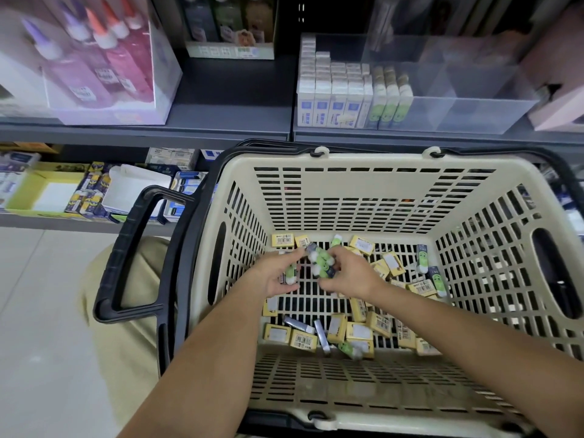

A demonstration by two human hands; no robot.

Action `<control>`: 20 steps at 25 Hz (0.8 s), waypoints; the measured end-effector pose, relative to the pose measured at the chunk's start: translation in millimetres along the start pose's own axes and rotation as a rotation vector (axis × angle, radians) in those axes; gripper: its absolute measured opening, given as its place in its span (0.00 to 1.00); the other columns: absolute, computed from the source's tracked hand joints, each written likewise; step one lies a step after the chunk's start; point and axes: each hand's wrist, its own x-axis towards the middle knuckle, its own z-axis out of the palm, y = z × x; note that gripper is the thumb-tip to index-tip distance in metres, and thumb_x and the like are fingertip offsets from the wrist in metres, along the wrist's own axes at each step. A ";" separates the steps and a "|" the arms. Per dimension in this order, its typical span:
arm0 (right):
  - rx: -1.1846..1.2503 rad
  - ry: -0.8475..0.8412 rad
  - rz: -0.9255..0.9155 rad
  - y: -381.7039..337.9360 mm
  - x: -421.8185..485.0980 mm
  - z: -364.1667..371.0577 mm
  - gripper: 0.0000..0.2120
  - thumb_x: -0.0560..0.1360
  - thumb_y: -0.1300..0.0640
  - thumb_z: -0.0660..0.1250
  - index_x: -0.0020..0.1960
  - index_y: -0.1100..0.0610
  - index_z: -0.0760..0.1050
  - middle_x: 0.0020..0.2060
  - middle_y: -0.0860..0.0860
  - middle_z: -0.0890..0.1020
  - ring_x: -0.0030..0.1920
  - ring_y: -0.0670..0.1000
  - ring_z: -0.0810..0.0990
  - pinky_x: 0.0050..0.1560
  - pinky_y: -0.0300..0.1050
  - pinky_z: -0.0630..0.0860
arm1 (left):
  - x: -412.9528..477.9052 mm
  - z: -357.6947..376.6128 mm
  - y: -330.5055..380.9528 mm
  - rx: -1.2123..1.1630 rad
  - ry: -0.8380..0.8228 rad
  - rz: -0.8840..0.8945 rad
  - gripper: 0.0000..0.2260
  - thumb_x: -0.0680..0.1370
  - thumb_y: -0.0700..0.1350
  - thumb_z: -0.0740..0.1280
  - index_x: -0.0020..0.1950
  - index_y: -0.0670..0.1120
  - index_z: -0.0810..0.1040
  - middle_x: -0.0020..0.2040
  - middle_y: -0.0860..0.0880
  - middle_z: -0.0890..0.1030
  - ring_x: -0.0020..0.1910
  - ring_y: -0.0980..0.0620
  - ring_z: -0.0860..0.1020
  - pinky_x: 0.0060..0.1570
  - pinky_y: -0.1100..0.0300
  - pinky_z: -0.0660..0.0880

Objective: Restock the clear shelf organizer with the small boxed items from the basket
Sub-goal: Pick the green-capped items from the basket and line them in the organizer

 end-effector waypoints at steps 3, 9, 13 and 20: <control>0.173 0.113 0.035 -16.5 0.8 -6.2 0.20 0.65 0.50 0.73 0.51 0.48 0.67 0.36 0.40 0.75 0.36 0.39 0.75 0.27 0.27 0.66 | -9.9 14.7 4.1 -0.113 -0.230 0.030 0.23 0.68 0.55 0.73 0.57 0.43 0.78 0.55 0.44 0.82 0.51 0.48 0.81 0.42 0.55 0.80; 0.221 0.143 -0.035 -41.0 -1.5 -1.9 0.23 0.65 0.50 0.73 0.54 0.50 0.67 0.37 0.40 0.74 0.36 0.38 0.74 0.27 0.27 0.66 | -8.4 32.3 10.7 -0.226 -0.130 0.245 0.22 0.72 0.47 0.73 0.64 0.48 0.71 0.50 0.42 0.81 0.43 0.44 0.81 0.43 0.46 0.79; 0.168 0.062 -0.030 -45.8 -3.3 -5.4 0.20 0.69 0.55 0.70 0.58 0.55 0.68 0.34 0.43 0.74 0.32 0.41 0.73 0.28 0.30 0.66 | -4.7 22.2 11.1 -0.317 -0.063 0.204 0.14 0.76 0.45 0.68 0.61 0.48 0.72 0.46 0.43 0.80 0.40 0.45 0.79 0.41 0.49 0.77; 0.416 0.324 -0.082 -49.8 -3.7 -26.6 0.09 0.73 0.59 0.68 0.40 0.51 0.69 0.40 0.49 0.76 0.39 0.52 0.78 0.42 0.49 0.76 | -9.6 17.0 10.3 -0.239 -0.142 0.025 0.13 0.74 0.56 0.68 0.46 0.46 0.79 0.33 0.48 0.79 0.28 0.53 0.77 0.29 0.60 0.76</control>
